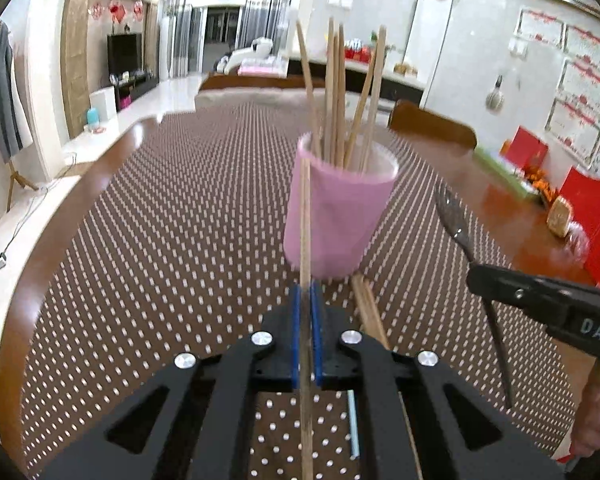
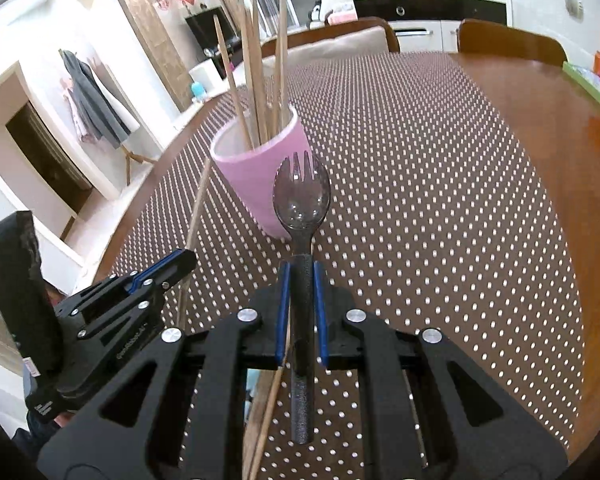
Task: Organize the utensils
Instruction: 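Carry the spork and chopstick over the pink cup and lower them in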
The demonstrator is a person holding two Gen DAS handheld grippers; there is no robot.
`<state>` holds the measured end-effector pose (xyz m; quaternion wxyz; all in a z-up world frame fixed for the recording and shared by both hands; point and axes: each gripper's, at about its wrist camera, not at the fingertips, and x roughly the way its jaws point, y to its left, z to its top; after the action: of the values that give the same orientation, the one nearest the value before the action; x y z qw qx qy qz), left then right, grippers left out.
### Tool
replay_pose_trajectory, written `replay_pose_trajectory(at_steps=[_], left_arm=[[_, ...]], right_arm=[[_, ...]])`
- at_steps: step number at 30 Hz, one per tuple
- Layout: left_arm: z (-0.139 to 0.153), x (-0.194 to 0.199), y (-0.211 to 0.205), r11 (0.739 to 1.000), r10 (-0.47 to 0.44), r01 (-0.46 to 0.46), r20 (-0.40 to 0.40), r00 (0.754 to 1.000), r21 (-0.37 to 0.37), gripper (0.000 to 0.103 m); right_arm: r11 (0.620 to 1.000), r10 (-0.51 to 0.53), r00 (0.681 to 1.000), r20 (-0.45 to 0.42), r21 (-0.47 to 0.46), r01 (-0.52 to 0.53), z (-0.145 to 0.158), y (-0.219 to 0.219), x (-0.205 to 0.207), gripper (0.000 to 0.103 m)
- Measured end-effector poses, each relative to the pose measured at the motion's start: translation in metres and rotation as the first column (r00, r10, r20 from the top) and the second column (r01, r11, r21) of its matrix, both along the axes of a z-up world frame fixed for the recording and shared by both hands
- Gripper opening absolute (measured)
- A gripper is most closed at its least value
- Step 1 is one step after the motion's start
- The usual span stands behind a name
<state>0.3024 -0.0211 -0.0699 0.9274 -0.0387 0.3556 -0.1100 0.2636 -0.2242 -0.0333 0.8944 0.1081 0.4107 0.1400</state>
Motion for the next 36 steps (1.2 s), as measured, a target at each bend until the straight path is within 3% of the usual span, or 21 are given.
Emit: replay_pose_trajectory(at_steps=[9, 20, 32, 36], left_arm=[[0.05, -0.013, 0.003, 1.0, 0.005, 0.0, 0.164, 0.986, -0.027, 0.006], [0.117, -0.007, -0.001, 0.999, 0.007, 0.01, 0.345, 0.939, -0.049, 0.006], [0.149, 0.04, -0.001, 0.997, 0.05, -0.015, 0.45, 0.892, -0.082, 0.006], [0.151, 0.057, -0.002, 0.996, 0.058, -0.021, 0.473, 0.879, -0.084, 0.006]], right_arm=[[0.999, -0.041, 0.99, 0.138, 0.019, 0.038, 0.035, -0.008, 0.012, 0.012], [0.996, -0.066, 0.948, 0.311, 0.073, 0.046, 0.066, 0.003, 0.041, 0.012], [0.995, -0.067, 0.889, 0.453, 0.1, 0.024, 0.068, 0.01, 0.091, 0.012], [0.993, -0.066, 0.885, 0.461, 0.121, 0.011, 0.062, 0.007, 0.11, 0.012]])
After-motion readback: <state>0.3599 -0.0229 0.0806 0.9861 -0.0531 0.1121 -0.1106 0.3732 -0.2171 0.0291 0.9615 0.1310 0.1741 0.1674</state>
